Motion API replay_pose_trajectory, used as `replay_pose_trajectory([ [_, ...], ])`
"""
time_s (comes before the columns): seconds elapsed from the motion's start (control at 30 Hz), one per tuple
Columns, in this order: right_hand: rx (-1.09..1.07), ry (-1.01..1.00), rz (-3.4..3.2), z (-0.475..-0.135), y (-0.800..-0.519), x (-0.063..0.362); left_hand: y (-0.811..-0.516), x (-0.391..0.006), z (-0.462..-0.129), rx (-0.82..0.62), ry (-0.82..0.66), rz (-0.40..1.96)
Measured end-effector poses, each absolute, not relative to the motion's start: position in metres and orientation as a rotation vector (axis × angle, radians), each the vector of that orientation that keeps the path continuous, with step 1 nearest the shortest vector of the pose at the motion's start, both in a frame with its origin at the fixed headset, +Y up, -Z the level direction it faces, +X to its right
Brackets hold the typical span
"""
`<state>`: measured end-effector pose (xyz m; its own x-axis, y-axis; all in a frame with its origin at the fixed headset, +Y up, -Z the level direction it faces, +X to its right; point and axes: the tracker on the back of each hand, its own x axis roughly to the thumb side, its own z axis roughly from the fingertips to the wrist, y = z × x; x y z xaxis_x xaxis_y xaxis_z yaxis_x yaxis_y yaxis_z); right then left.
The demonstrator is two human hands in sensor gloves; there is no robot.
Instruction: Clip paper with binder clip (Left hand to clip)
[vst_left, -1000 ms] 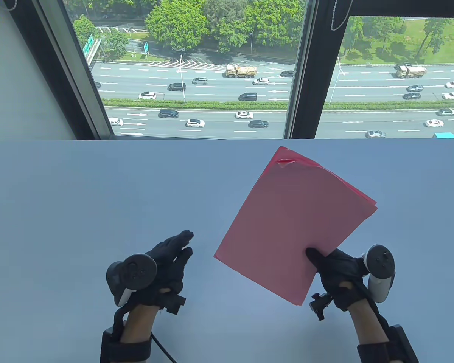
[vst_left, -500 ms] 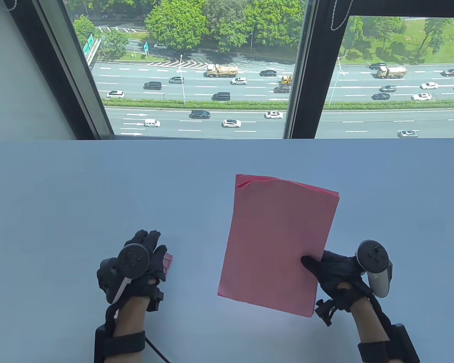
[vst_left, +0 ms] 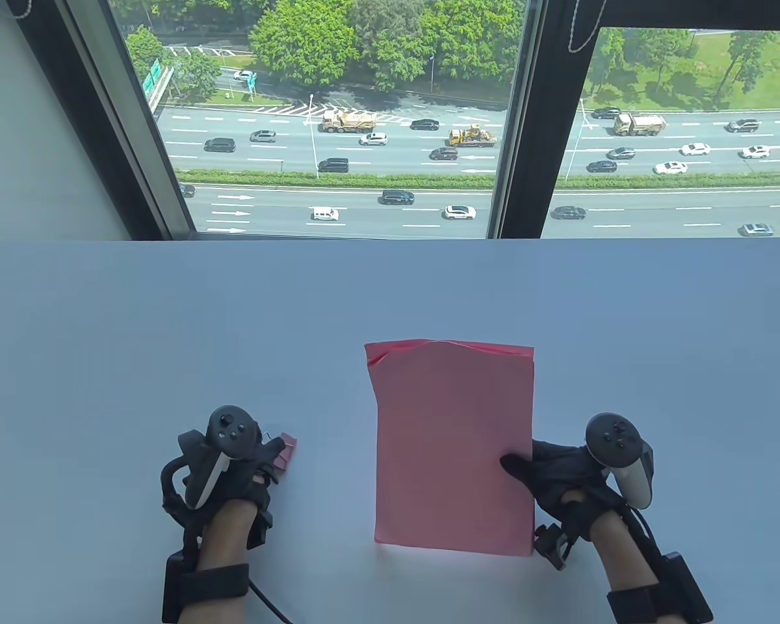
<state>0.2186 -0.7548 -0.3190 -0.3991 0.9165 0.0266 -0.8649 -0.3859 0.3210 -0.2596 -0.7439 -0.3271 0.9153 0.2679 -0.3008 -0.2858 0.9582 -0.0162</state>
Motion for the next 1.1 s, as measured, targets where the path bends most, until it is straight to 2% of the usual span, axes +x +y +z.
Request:
replay_pose_trajectory([
  [0.17,0.238,0.318,1.969,-0.319,-0.756,0.218,-0.747,-0.256,-0.33,-0.079,0.29,0.345],
  [0.37,0.228,0.3,1.943,-0.32,-0.755,0.222,-0.755,-0.257,-0.328,-0.159,0.295,0.628],
  [0.47,0.225,0.296,1.938,-0.321,-0.754,0.223,-0.762,-0.258,-0.329,-0.25,0.239,0.772],
  [0.6,0.223,0.284,1.929,-0.321,-0.753,0.225,-0.765,-0.258,-0.328,-0.225,0.213,0.964],
  [0.67,0.22,0.279,1.924,-0.321,-0.753,0.227,-0.765,-0.255,-0.328,-0.236,0.156,1.033],
  [0.9,0.235,0.268,1.873,-0.322,-0.75,0.231,-0.763,-0.241,-0.33,-0.129,-0.015,1.333],
  [1.03,0.273,0.29,1.821,-0.323,-0.749,0.233,-0.764,-0.236,-0.332,-0.152,-0.085,1.396],
  [1.1,0.286,0.312,1.781,-0.323,-0.749,0.233,-0.769,-0.233,-0.333,-0.207,-0.111,1.452],
])
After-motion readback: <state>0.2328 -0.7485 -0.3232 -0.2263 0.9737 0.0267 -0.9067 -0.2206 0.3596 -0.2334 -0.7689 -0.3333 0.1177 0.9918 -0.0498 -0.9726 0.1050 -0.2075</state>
